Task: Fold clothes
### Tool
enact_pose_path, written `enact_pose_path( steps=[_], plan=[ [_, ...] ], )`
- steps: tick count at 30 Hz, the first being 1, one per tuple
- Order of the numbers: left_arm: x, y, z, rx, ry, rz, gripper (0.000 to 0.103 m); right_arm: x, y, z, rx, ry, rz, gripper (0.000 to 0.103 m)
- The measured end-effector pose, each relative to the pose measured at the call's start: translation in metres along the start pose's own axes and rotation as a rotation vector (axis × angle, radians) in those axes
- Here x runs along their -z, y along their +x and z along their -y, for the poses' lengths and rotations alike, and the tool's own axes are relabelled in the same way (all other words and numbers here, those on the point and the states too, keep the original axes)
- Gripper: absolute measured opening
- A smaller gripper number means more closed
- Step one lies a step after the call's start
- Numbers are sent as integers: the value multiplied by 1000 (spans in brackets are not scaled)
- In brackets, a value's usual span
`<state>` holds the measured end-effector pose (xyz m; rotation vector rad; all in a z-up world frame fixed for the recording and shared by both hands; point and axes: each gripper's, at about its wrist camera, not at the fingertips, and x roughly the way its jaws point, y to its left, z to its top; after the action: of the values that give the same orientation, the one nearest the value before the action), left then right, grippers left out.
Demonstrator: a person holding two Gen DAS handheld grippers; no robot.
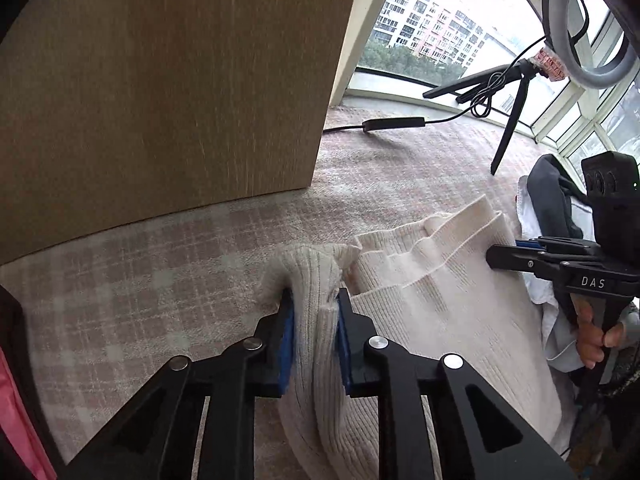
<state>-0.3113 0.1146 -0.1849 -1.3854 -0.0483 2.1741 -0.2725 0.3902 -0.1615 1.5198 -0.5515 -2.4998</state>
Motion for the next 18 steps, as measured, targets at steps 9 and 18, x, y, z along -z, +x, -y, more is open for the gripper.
enact_pose_path(
  steps=[9,18],
  plan=[
    [-3,-163,50,66,124,302,15,5,-149,-69,-39,-152,297,21],
    [131,-180,79,67,274,210,23,104,-184,-87,98,-246,275,26]
  ],
)
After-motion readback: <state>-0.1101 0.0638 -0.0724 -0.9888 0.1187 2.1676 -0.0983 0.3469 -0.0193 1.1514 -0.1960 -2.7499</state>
